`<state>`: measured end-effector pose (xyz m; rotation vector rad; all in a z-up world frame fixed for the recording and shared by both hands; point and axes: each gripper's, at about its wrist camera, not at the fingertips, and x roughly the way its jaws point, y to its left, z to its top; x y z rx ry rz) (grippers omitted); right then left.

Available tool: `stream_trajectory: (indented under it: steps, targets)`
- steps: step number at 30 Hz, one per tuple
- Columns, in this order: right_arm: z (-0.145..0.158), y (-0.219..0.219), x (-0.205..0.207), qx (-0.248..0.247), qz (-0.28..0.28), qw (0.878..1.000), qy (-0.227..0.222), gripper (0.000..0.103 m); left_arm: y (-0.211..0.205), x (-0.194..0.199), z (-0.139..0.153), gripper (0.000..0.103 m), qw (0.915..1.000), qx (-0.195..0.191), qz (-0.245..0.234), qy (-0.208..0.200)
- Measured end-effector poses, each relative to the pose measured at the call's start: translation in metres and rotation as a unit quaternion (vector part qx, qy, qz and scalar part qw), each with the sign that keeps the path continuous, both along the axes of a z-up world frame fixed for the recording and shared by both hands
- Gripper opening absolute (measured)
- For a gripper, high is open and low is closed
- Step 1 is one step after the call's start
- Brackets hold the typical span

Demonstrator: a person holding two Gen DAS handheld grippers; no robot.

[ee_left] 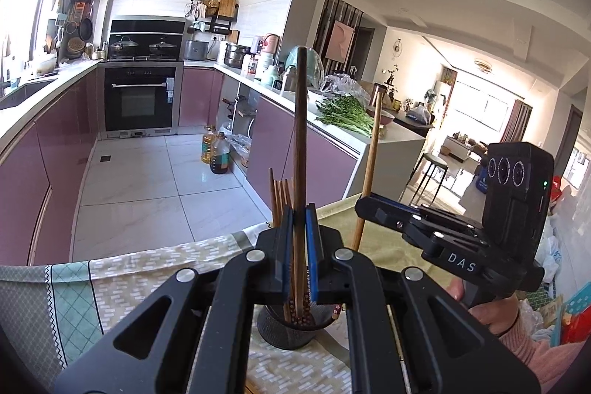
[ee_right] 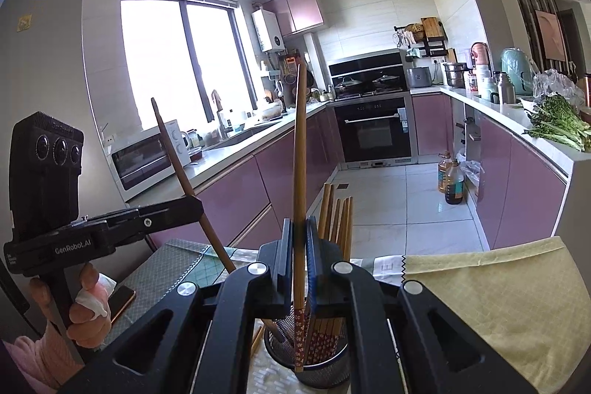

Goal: Organize utensils
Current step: 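Lower the chopstick into the mesh cup and open the right gripper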

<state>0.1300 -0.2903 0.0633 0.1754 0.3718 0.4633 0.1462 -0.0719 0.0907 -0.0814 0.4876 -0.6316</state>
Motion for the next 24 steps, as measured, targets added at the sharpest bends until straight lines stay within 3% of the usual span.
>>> stream_trajectory:
  steps: [7,20,24]
  targets:
    - [-0.009,0.007,0.006,-0.006,-0.006,1.000,0.012,0.006,-0.010,0.007,-0.015,0.007,0.9993,0.029,-0.008,0.021]
    - [-0.045,0.019,0.028,-0.038,0.012,0.994,0.102,0.006,-0.033,0.020,-0.047,0.007,0.9921,0.096,-0.034,0.073]
    - [-0.051,0.022,0.034,-0.044,0.013,0.992,0.115,0.006,-0.036,0.031,-0.058,0.008,0.9897,0.098,-0.038,0.097]
